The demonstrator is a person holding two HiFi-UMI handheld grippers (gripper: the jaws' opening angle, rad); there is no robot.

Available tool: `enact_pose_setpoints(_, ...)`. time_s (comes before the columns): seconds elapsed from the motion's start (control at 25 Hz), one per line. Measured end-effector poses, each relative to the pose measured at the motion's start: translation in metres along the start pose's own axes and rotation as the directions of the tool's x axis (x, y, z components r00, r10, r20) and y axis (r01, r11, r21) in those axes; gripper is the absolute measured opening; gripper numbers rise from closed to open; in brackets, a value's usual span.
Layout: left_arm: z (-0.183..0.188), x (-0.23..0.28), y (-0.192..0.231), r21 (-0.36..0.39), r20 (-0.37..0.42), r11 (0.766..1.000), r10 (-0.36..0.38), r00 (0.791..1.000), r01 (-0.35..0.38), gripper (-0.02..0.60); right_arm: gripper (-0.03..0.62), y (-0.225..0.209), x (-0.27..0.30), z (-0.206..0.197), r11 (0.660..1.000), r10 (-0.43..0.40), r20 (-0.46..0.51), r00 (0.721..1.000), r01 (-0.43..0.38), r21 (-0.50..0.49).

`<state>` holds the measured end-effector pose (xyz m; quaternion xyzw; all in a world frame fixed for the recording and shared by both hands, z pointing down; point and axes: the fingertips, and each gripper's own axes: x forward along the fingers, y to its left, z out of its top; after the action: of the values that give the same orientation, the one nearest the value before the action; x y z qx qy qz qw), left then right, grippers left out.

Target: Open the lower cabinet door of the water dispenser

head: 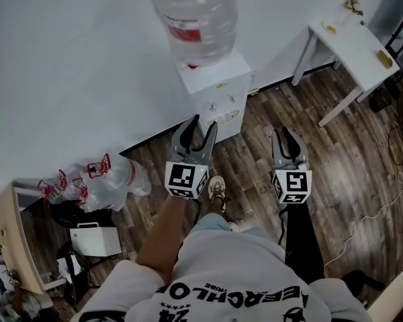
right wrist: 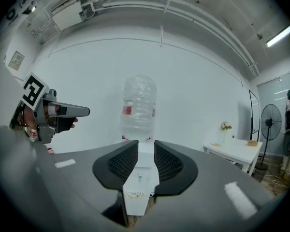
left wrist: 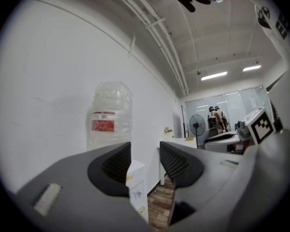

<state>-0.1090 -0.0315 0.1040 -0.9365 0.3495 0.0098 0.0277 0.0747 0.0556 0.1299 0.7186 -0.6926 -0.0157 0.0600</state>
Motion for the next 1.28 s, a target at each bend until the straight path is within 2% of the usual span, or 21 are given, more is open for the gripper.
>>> enact_pose_setpoints(0.4, 0.000, 0.093, 0.035, 0.001, -0.003, 0.997, -0.078, 0.997, 0.078, 0.199, 0.083, -0.019, 0.086, 0.018, 1.000, -0.012, 0.002, 1.000, 0.012, -0.014)
enact_pose_setpoints(1.0, -0.037, 0.192, 0.057, -0.053, -0.031, 0.973, -0.225, 0.974, 0.223, 0.198, 0.083, -0.028, 0.191, 0.000, 1.000, -0.002, -0.051, 0.999, 0.002, -0.002)
enact_pose_setpoints(1.28, -0.049, 0.220, 0.059, -0.069, -0.040, 0.974, -0.220, 0.975, 0.217, 0.198, 0.083, -0.042, 0.219, -0.009, 0.999, 0.027, -0.090, 0.996, -0.030, -0.022)
